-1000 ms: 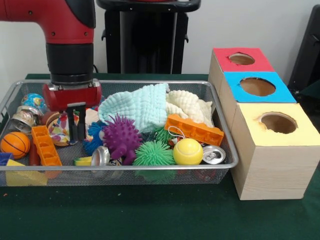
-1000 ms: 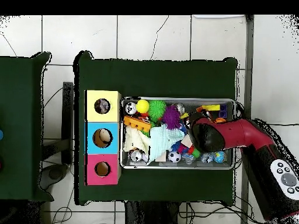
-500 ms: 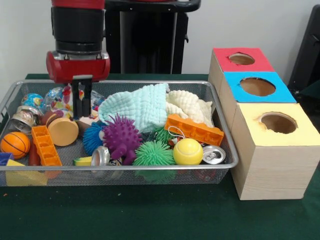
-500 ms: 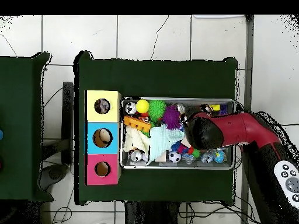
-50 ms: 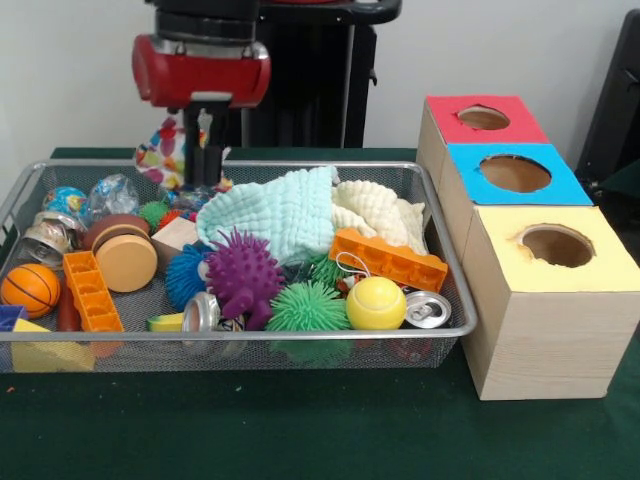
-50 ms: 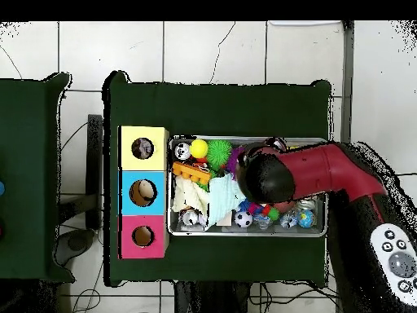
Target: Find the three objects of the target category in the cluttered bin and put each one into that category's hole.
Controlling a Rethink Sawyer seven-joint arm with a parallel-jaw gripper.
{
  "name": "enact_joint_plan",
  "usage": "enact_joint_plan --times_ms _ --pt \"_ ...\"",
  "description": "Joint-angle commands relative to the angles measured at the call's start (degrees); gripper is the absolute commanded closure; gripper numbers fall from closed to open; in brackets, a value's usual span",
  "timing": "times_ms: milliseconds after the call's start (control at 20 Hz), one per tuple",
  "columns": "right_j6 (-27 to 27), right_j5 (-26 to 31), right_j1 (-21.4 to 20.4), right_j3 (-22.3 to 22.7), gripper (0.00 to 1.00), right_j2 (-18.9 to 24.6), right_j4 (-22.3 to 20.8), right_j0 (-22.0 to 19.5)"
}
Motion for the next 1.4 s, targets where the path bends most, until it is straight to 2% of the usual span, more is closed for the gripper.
enact_joint_plan --times_ms 50,350,700,1400 --pt "-1.8 7.6 -5.3 6.0 1.00 -2.5 1.1 4.3" --pt "-1.2 7.1 -6.6 5.5 1.00 -4.5 -0.1 6.3" --pt "1.2 5.3 -7.7 4.5 1.00 -8.4 -5.2 10.9" --pt "5.4 1.6 -9.8 4.3 1.00 -16.3 -12.5 19.0"
